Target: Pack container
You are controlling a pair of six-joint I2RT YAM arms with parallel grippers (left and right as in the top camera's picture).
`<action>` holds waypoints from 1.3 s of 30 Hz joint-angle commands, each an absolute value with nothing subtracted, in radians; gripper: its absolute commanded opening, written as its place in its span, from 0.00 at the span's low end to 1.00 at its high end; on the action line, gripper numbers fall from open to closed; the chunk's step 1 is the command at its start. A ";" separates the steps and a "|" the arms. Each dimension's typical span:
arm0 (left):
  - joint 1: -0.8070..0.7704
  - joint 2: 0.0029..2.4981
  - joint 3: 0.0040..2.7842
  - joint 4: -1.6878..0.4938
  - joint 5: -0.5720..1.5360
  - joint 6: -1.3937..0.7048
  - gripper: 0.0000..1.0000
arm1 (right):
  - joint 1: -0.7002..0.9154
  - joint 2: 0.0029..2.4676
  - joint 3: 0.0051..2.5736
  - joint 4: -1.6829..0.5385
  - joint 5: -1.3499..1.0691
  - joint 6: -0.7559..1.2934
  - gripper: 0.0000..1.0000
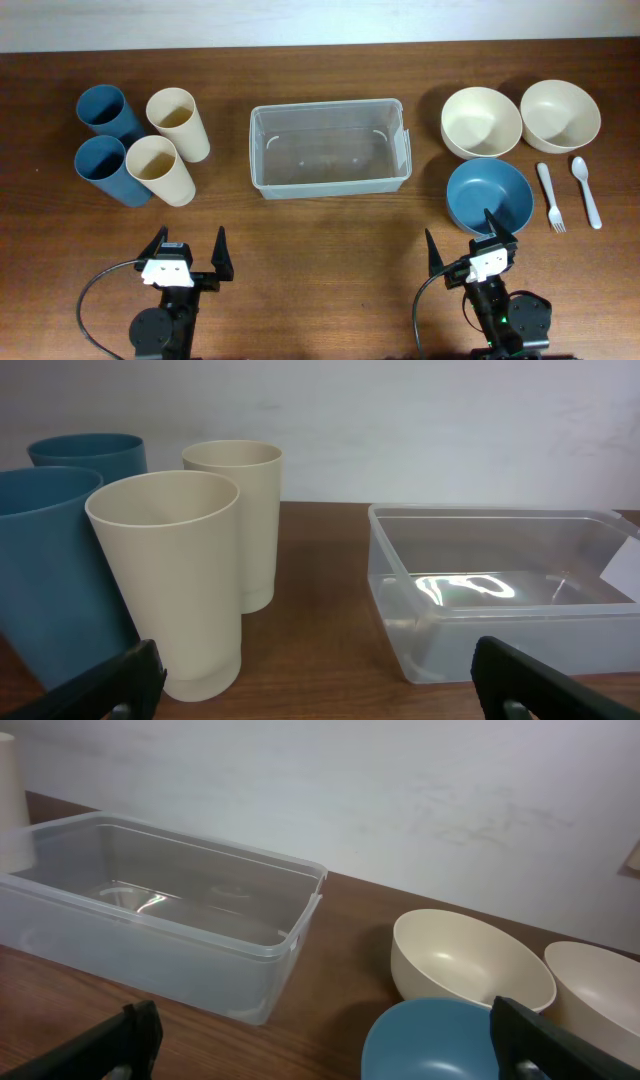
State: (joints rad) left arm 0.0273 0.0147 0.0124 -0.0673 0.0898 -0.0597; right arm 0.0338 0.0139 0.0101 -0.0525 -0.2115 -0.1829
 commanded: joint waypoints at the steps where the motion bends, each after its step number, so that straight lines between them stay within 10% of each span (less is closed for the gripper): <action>1: 0.022 0.006 0.009 -0.072 0.083 -0.044 1.00 | 0.039 0.004 0.006 -0.057 -0.225 -0.179 0.99; 39: 0.022 0.006 0.009 -0.072 0.083 -0.044 1.00 | 0.039 0.004 0.006 -0.022 -0.360 -0.176 0.99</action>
